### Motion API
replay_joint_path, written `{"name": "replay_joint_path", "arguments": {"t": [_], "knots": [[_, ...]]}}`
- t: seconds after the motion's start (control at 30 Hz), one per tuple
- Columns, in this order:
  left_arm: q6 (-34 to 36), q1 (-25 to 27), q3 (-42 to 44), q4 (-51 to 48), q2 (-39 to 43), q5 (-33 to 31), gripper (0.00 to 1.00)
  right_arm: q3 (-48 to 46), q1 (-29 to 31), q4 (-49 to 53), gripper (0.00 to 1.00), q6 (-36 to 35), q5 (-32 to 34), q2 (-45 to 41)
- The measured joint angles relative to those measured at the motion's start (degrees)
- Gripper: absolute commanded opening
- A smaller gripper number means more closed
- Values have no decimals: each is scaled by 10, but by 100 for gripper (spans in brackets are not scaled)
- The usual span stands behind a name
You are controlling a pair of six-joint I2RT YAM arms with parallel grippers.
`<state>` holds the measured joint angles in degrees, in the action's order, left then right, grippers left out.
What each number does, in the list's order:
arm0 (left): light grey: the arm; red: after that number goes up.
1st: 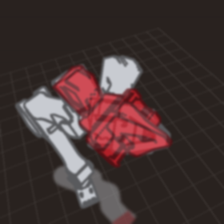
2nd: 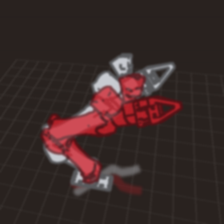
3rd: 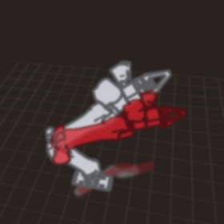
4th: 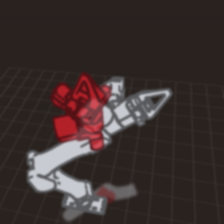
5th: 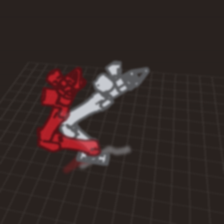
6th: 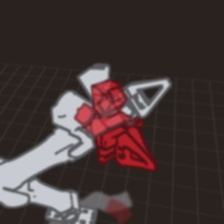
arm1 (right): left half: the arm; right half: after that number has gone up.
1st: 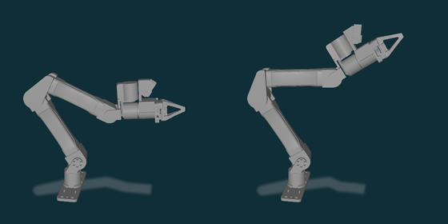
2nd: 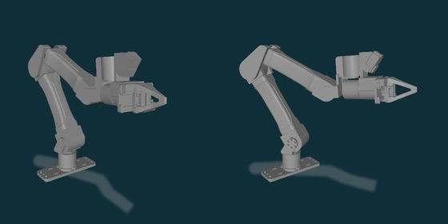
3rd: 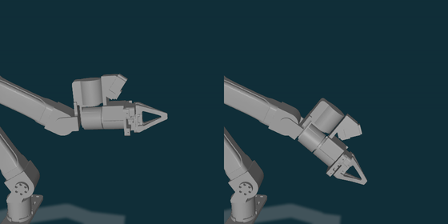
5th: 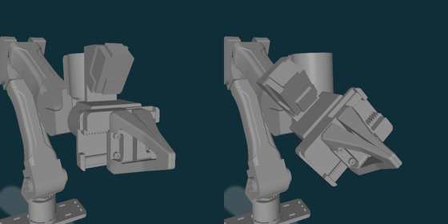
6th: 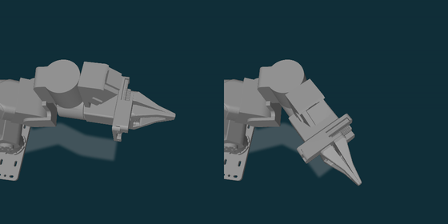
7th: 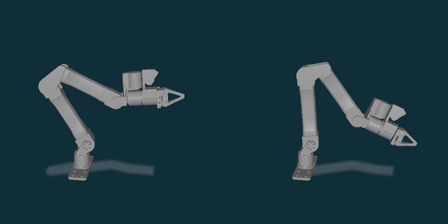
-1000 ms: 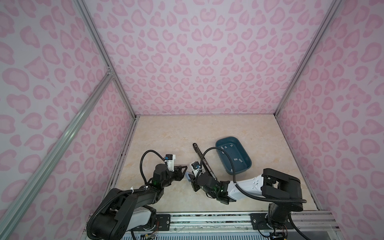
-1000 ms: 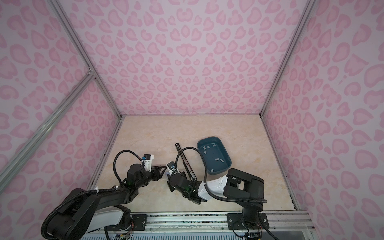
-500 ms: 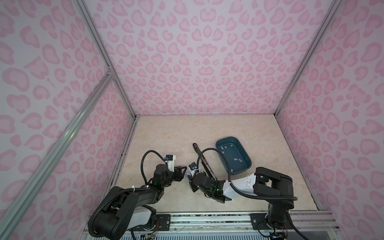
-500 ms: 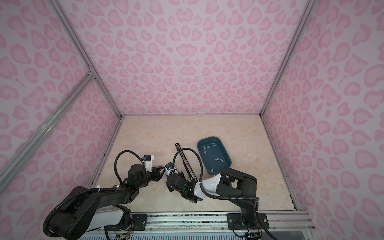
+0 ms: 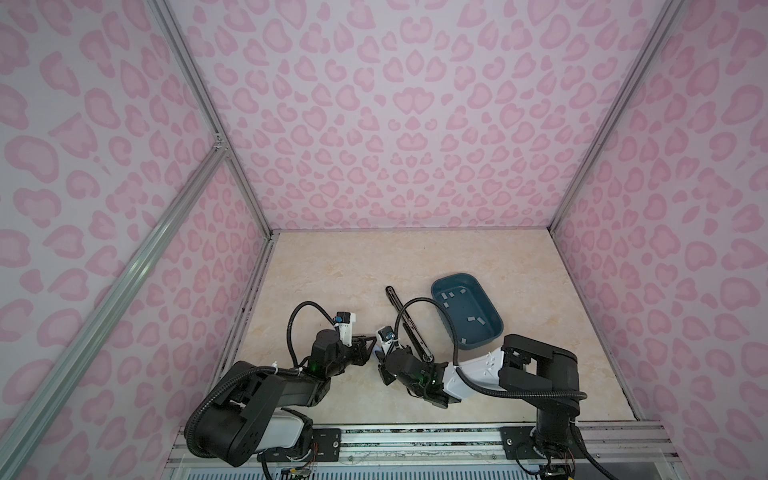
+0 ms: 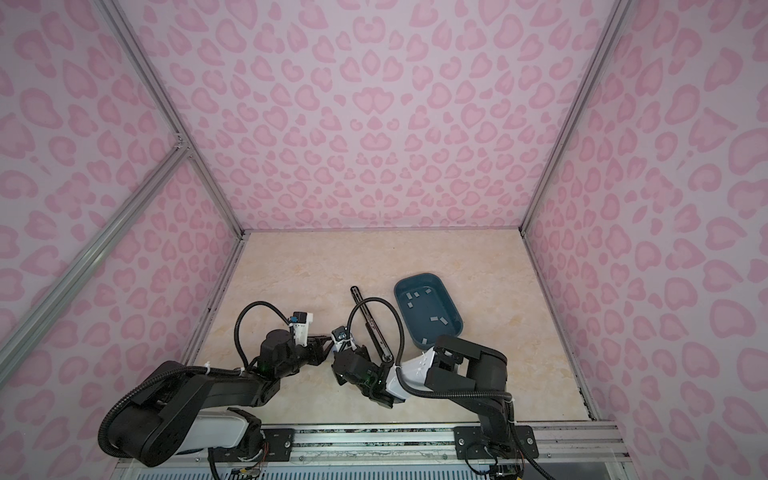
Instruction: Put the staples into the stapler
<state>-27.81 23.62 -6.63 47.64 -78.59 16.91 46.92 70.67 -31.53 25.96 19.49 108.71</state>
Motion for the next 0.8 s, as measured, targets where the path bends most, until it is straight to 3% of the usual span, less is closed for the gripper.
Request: {"name": "replay_joint_path", "arguments": {"t": [0.8], "knots": [[2,0,-10,35,-52,-11,42,-21,21,-191,19,55,80,92]]}}
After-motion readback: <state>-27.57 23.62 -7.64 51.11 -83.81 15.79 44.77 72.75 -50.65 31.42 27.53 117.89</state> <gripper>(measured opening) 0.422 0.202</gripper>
